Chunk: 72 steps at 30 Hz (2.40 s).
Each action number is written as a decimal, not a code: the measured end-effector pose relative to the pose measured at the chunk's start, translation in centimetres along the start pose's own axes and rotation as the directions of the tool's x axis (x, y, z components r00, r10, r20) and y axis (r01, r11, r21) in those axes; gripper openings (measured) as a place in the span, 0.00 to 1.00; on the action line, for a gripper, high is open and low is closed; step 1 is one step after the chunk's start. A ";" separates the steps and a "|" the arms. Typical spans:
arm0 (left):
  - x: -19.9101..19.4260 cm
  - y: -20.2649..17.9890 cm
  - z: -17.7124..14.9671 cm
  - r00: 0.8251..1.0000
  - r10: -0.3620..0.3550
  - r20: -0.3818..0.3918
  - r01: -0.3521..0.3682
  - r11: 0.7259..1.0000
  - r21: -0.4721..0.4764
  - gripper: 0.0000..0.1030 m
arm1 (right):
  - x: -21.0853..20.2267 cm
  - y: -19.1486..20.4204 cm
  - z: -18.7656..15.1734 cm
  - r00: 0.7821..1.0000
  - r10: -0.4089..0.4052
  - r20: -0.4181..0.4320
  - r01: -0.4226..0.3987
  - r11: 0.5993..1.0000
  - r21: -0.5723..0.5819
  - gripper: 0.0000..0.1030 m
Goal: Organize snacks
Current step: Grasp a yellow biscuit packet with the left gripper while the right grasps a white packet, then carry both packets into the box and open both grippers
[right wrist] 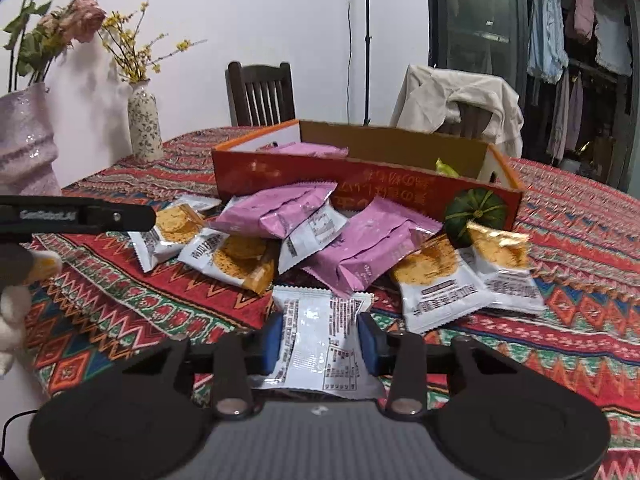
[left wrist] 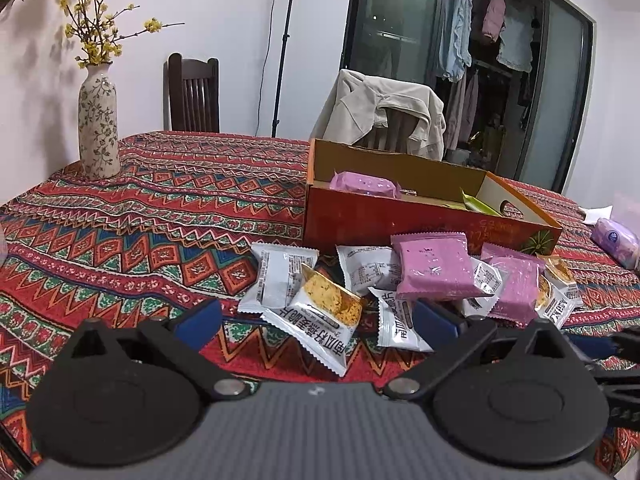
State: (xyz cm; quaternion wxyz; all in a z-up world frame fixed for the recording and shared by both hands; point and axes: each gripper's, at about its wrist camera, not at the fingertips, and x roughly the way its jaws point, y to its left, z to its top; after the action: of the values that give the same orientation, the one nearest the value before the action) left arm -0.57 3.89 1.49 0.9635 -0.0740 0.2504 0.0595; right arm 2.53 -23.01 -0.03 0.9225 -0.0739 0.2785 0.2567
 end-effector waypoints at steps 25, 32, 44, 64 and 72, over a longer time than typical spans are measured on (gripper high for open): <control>6.6 -3.2 -0.4 0.990 0.124 -0.071 -0.090 0.928 0.362 0.58 | -0.1 -3.0 1.7 0.992 -0.085 0.094 0.080 0.995 0.054 0.38; 6.1 -3.1 -0.7 0.996 0.063 -0.069 -0.036 0.941 0.335 0.43 | 0.2 -3.2 1.5 0.993 -0.076 0.093 0.070 0.996 0.062 0.38; 2.9 -3.2 1.3 0.999 0.023 0.038 -0.032 0.960 0.277 0.43 | -0.3 -3.3 1.9 0.989 -0.072 0.126 0.065 0.996 0.056 0.38; 4.6 -7.9 10.8 0.980 -0.035 0.197 0.010 0.992 0.126 0.43 | 1.9 -5.3 11.4 0.955 -0.102 0.280 0.087 0.994 0.066 0.38; 8.5 -9.8 12.5 0.981 -0.020 0.194 0.008 0.998 0.065 0.43 | 5.6 -6.1 14.2 0.952 -0.116 0.284 0.087 0.990 0.110 0.38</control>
State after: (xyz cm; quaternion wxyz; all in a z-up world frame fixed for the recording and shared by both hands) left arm 14.24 -2.89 9.20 0.9856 -0.0389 0.1565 0.0517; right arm 16.47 -21.82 8.68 0.9678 -0.0055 0.1482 0.2033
